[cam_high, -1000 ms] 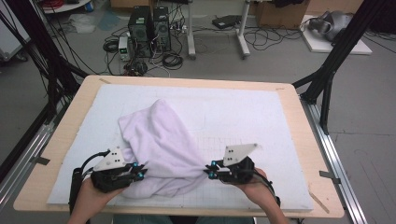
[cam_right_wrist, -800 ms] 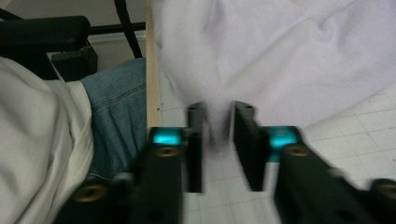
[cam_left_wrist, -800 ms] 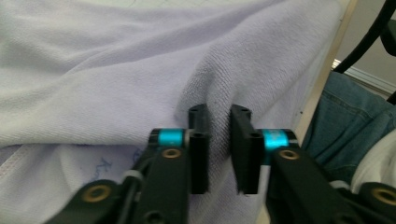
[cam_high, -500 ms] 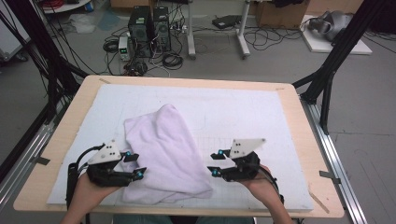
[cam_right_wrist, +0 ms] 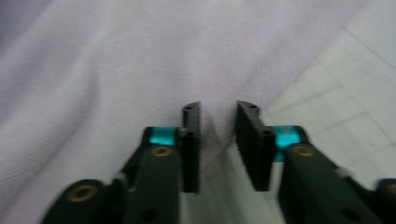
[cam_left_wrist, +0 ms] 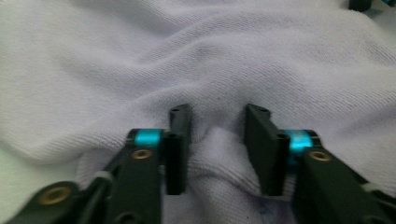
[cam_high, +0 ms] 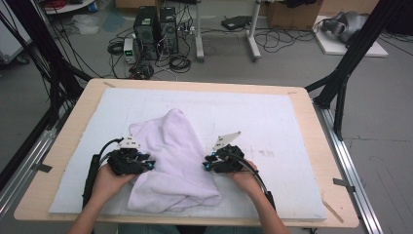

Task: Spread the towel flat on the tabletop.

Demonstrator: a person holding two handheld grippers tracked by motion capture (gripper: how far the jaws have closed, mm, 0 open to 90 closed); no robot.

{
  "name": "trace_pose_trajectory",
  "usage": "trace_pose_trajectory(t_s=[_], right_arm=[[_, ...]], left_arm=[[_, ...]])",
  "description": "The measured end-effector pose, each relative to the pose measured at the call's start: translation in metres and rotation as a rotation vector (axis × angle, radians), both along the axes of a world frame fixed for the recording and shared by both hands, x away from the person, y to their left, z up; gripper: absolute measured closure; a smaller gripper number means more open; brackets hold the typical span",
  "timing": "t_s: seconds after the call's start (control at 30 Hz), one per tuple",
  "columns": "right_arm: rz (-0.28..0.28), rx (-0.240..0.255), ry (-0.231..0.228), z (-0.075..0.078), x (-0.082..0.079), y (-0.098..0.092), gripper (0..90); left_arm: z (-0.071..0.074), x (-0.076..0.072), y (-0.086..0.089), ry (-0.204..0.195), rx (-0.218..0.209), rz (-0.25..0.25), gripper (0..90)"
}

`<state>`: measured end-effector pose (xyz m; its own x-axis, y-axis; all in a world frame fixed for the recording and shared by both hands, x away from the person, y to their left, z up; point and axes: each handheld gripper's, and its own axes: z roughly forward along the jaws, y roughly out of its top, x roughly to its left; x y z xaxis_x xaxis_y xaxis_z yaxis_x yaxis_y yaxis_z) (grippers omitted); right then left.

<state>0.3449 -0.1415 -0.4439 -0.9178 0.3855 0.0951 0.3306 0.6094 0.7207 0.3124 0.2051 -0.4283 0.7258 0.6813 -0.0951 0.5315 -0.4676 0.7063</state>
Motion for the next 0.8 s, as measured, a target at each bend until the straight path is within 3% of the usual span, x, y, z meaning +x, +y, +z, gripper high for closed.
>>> trace_pose_trajectory(t_s=[0.03,0.07,0.13,0.23,0.27,0.33,0.37,0.43,0.47,0.5,0.53,0.57,0.6,0.63,0.67,0.77,0.8], right_arm=[[0.0,0.0,0.0,0.0,0.0,0.0,73.0],[0.022,0.014,0.013,-0.001,0.0,0.001,81.8],[0.028,0.036,0.037,-0.001,0.001,-0.001,86.3],[0.033,0.062,0.049,0.002,0.003,-0.007,87.1],[0.033,0.089,0.035,0.01,-0.001,-0.014,87.2],[0.026,0.096,0.017,0.014,-0.003,-0.018,87.2],[0.012,0.132,-0.028,0.032,-0.011,-0.031,87.2],[0.008,0.134,-0.041,0.038,-0.014,-0.037,87.2],[-0.002,0.135,-0.084,0.057,-0.025,-0.053,87.2],[-0.002,0.135,-0.084,0.057,-0.025,-0.053,87.2],[-0.008,0.145,-0.112,0.071,-0.034,-0.066,87.2],[-0.008,0.145,-0.112,0.071,-0.034,-0.066,87.2],[-0.014,0.154,-0.141,0.085,-0.047,-0.079,87.2],[-0.014,0.154,-0.141,0.085,-0.047,-0.079,87.2],[-0.002,0.151,-0.154,0.096,-0.059,-0.085,87.1],[0.033,0.126,-0.165,0.099,-0.072,-0.083,87.1],[0.067,0.103,-0.145,0.092,-0.083,-0.077,86.8]], left_arm=[[0.0,0.0,0.0,0.0,0.0,0.0,68.7],[0.002,-0.001,-0.003,-0.009,0.007,-0.01,73.0],[0.005,-0.001,-0.006,-0.017,0.007,-0.014,77.8],[0.009,-0.003,-0.008,-0.029,-0.008,-0.011,79.0],[0.016,-0.004,-0.01,-0.045,-0.028,-0.018,79.6],[0.02,-0.005,-0.012,-0.051,-0.047,-0.022,79.6],[0.024,-0.005,-0.014,-0.061,-0.058,-0.03,79.8],[0.032,-0.006,-0.019,-0.075,-0.067,-0.049,79.9],[0.04,-0.009,-0.026,-0.092,-0.098,-0.071,79.9],[0.04,-0.009,-0.026,-0.092,-0.098,-0.071,79.9],[0.048,-0.014,-0.033,-0.108,-0.119,-0.095,79.9],[0.048,-0.014,-0.033,-0.108,-0.119,-0.095,80.0],[0.054,-0.021,-0.038,-0.124,-0.123,-0.123,80.0],[0.054,-0.021,-0.038,-0.124,-0.123,-0.123,80.0],[0.056,-0.028,-0.041,-0.13,-0.119,-0.145,80.1],[0.055,-0.037,-0.042,-0.129,-0.091,-0.161,80.1],[0.051,-0.046,-0.037,-0.119,-0.073,-0.172,80.2]])
